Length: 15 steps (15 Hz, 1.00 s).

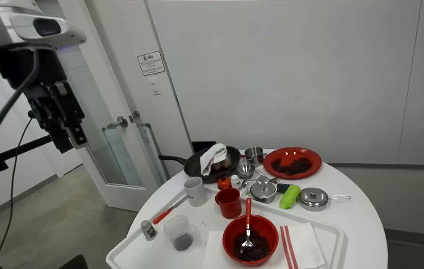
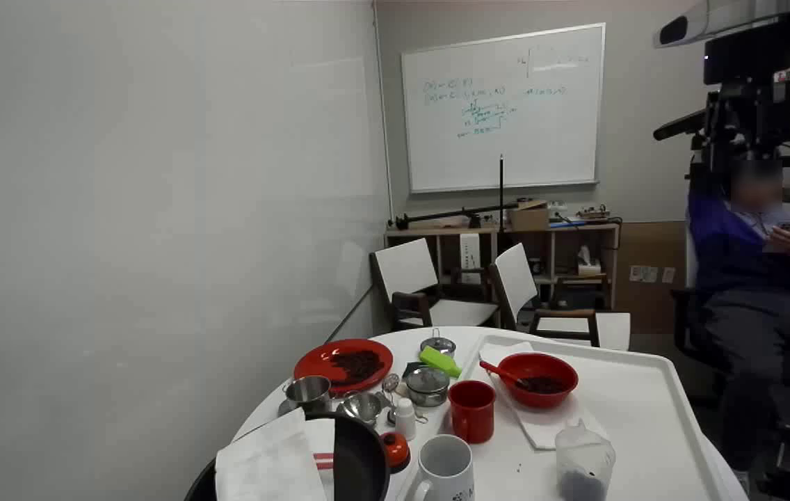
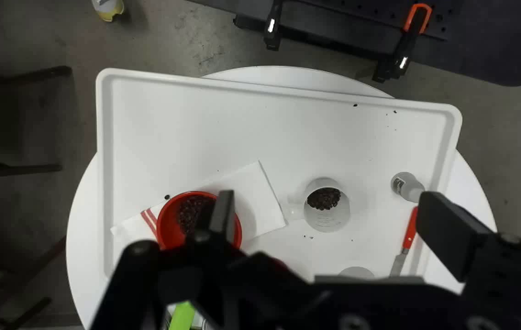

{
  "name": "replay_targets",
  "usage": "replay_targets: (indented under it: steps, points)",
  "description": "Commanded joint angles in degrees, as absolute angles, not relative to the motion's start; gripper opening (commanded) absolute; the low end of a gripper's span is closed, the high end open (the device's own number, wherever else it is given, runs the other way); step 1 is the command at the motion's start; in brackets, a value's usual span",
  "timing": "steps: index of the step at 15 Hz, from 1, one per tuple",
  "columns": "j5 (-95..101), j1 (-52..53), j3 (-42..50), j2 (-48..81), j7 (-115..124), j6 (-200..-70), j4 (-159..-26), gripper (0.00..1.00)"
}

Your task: Pour some of the contents of the clear jar into the red bowl

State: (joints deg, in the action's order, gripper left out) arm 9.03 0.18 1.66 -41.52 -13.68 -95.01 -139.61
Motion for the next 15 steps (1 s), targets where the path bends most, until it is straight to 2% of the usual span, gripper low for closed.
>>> replay_targets:
  steps: [1,9,15]
  points:
    - [9.4,1.0,2.3,-41.5,-13.2,-94.8,-139.4,1.0]
    - [8.9,0.8,2.0,-40.7,-12.1,-94.0,-139.0,1.0]
    - [5.7,-2.8,-0.5,-31.7,8.8,-101.2,-138.3,1.0]
